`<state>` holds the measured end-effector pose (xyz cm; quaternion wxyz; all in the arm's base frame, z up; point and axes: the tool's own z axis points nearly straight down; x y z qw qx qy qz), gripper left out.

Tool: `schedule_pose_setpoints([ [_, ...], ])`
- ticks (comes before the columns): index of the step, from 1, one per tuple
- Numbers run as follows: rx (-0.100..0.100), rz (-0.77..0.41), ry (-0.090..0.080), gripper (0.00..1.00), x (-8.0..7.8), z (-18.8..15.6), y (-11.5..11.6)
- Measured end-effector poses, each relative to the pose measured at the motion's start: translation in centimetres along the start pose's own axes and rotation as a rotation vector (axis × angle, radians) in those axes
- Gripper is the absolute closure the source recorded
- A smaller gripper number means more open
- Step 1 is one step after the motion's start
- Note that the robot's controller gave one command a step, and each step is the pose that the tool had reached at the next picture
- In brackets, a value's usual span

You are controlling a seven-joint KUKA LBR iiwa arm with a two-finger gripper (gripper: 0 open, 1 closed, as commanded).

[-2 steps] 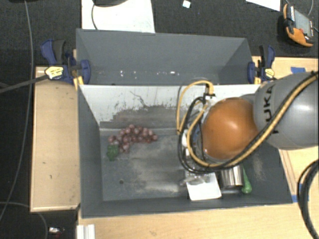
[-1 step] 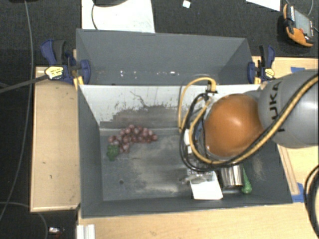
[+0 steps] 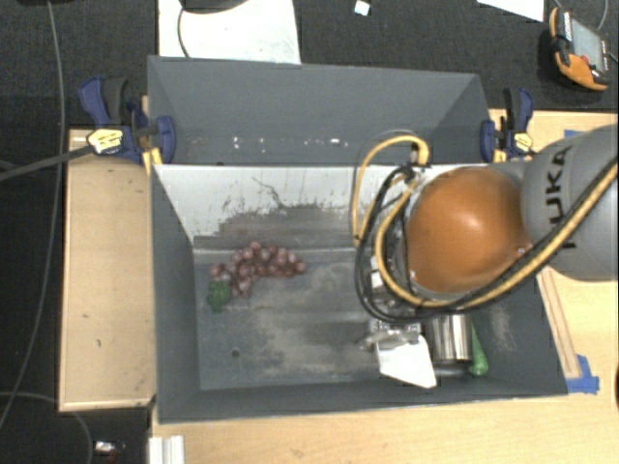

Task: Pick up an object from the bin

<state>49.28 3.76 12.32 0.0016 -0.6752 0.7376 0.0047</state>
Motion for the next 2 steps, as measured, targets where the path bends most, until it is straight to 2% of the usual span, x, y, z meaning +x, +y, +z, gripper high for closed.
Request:
schedule_pose_setpoints([
  [1,0.002,0.004,-0.002,1.0,0.0,-1.5,0.0],
  [2,-0.001,0.006,-0.003,1.0,-0.1,-4.3,0.0],
])
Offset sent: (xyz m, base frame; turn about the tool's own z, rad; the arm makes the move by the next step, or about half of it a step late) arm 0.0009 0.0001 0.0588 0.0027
